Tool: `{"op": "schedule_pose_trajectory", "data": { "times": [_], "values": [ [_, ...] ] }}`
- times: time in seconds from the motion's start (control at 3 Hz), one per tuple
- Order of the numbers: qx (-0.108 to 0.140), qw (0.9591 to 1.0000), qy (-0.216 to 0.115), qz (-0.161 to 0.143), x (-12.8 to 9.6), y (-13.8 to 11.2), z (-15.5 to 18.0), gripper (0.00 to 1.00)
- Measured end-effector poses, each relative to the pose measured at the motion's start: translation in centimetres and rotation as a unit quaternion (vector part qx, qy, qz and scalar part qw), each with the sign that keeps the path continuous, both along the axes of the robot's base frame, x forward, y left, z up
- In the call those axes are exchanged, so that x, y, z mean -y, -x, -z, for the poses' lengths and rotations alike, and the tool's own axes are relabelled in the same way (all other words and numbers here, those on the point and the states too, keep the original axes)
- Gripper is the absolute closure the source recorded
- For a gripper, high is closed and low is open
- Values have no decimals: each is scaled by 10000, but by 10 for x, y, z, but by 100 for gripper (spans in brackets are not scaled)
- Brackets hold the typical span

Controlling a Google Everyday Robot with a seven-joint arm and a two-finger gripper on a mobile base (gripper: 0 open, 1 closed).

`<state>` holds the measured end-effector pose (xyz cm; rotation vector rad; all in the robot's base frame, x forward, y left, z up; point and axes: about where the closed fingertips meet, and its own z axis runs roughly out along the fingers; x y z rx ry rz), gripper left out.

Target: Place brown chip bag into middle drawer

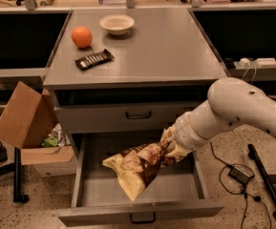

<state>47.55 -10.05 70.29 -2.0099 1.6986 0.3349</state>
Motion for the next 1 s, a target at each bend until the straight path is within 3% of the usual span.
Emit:
{"op": "schedule_pose_trajectory", "data": {
  "times": [0.33, 0.67, 1.0],
  "values": [
    [-71, 9995, 76, 292, 9, -8, 18, 100],
    [-275, 9956, 111, 887, 30, -22, 59, 100],
    [-499, 9877, -100, 1481, 53, -34, 103, 100]
  ]
}}
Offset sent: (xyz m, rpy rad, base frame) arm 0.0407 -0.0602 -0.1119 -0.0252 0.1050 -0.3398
